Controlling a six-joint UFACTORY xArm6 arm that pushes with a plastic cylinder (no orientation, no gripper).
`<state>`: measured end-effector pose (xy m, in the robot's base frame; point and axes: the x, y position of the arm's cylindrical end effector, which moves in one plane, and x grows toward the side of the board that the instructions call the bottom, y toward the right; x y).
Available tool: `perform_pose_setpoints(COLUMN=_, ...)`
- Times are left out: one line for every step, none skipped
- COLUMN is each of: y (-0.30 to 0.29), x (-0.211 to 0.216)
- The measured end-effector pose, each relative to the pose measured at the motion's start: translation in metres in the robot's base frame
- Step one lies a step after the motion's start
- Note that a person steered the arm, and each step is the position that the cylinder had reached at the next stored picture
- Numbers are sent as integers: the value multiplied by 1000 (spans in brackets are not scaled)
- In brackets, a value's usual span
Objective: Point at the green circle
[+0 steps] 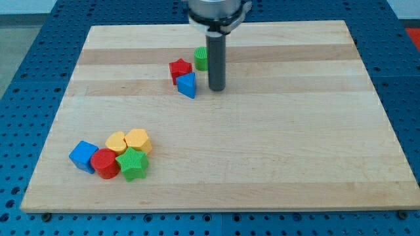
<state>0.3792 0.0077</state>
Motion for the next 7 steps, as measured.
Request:
perform_pose_setpoints(y=21, x=-35)
perform_pose_setpoints(y=21, x=-76)
perform_pose_setpoints(y=9, x=-110)
perform_pose_setpoints(y=-12, x=-119)
perform_pose_setpoints(y=-25, x=-110)
perform_pose_setpoints(y=-33, x=-91)
perform_pose_setpoints(y=-39, x=-71)
